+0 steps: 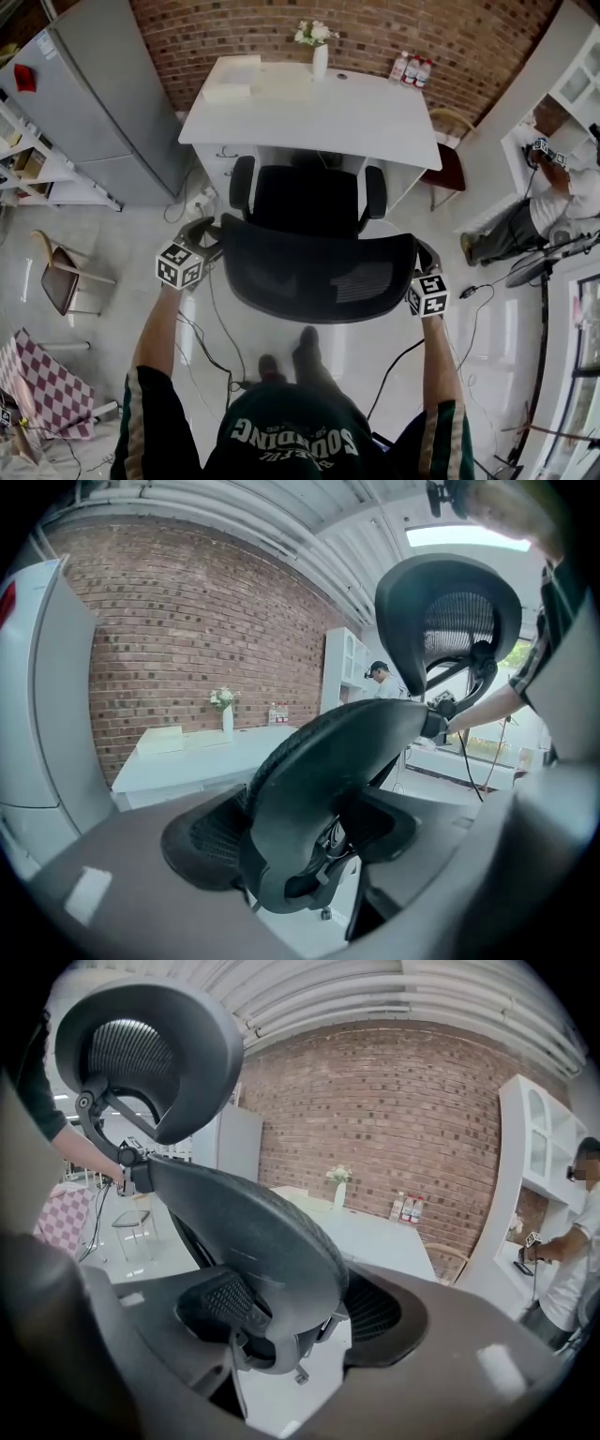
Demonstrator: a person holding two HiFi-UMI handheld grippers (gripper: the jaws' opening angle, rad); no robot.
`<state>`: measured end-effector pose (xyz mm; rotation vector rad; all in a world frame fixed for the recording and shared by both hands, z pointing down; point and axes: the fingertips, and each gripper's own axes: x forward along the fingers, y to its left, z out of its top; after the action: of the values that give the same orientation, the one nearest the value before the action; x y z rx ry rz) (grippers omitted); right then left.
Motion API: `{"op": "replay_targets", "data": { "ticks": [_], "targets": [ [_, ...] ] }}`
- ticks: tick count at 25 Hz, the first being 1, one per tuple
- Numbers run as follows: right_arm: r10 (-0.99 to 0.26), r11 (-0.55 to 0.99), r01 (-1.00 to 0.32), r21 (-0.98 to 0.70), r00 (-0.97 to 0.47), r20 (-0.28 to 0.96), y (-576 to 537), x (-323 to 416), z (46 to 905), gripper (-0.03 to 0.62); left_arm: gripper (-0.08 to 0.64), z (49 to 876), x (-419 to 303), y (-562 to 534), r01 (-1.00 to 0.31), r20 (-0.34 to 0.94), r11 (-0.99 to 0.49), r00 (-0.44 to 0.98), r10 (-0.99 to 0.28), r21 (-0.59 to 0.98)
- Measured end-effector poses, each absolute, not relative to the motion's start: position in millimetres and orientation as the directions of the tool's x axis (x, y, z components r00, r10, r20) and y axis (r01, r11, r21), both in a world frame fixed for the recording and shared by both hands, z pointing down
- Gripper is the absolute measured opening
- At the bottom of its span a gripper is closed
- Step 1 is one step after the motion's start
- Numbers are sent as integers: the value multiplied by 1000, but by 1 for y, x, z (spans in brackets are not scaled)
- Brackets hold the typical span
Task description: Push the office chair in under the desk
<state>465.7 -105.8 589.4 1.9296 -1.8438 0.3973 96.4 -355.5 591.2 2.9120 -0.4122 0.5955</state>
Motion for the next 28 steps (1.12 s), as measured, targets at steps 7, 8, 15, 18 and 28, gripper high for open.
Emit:
{"op": "replay_targets", "data": {
  "ticks": [7, 8, 15, 18, 28],
  "targets": [
    [-848, -96, -991, 96, 132, 514, -86, 471, 589, 257, 325, 587, 81, -352, -371, 359, -914, 885, -296, 162],
    [-852, -119, -990, 69, 138, 506, -79, 470, 590, 243, 325, 584, 74, -350, -391, 338, -903, 886, -316, 179],
    [-872, -262, -965, 16, 244, 425, -29, 429, 586, 2, 196, 578, 24, -315, -472, 296, -869, 860, -416, 149],
    [-880, -259, -966, 8, 239, 411, -20, 399, 579, 1, 41, 576, 10, -290, -503, 305, -861, 833, -461, 73],
    [-907, -261, -965, -15, 239, 347, 19, 307, 545, 0, 11, 552, 11, -198, -542, 268, -841, 812, -519, 14]
  ]
}}
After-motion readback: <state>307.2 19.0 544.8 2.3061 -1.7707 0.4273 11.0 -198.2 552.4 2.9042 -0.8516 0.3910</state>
